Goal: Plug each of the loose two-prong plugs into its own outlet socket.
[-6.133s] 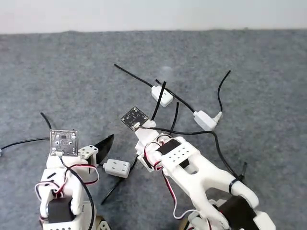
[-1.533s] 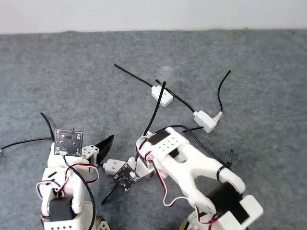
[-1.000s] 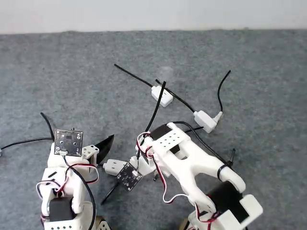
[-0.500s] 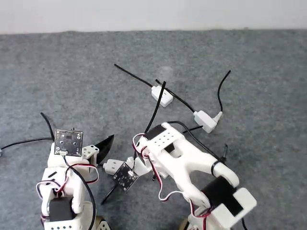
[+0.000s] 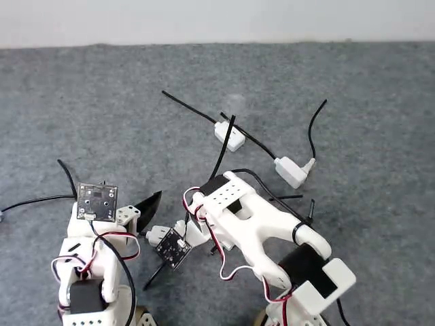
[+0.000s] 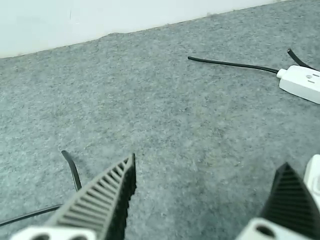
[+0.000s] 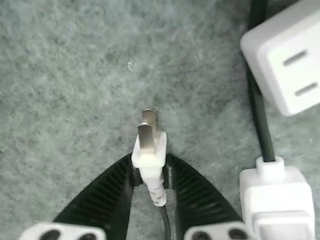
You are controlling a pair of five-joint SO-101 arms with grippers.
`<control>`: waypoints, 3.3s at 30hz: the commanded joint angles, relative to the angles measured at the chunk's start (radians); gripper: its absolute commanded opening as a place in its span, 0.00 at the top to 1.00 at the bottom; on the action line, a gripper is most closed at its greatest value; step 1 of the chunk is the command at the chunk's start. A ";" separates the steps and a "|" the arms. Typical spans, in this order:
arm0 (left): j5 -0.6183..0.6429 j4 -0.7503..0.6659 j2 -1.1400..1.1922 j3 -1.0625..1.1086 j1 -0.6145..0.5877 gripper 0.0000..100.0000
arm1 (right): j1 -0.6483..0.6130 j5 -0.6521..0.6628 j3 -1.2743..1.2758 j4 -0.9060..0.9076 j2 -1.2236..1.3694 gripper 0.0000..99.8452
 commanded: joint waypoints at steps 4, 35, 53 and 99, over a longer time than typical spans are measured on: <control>-0.008 -0.028 -0.012 -0.005 -0.008 0.59 | -0.015 -0.061 -0.021 0.008 -0.001 0.99; 0.049 -0.028 -0.014 -0.088 -0.155 0.59 | -0.162 -0.493 -0.506 0.404 -0.137 0.99; 0.057 -0.026 -0.014 -0.148 -0.568 0.59 | -0.157 -0.496 -0.552 0.456 -0.179 0.99; 0.123 0.215 -0.014 -0.636 0.087 0.59 | -0.157 -0.816 -0.598 0.363 -0.591 0.99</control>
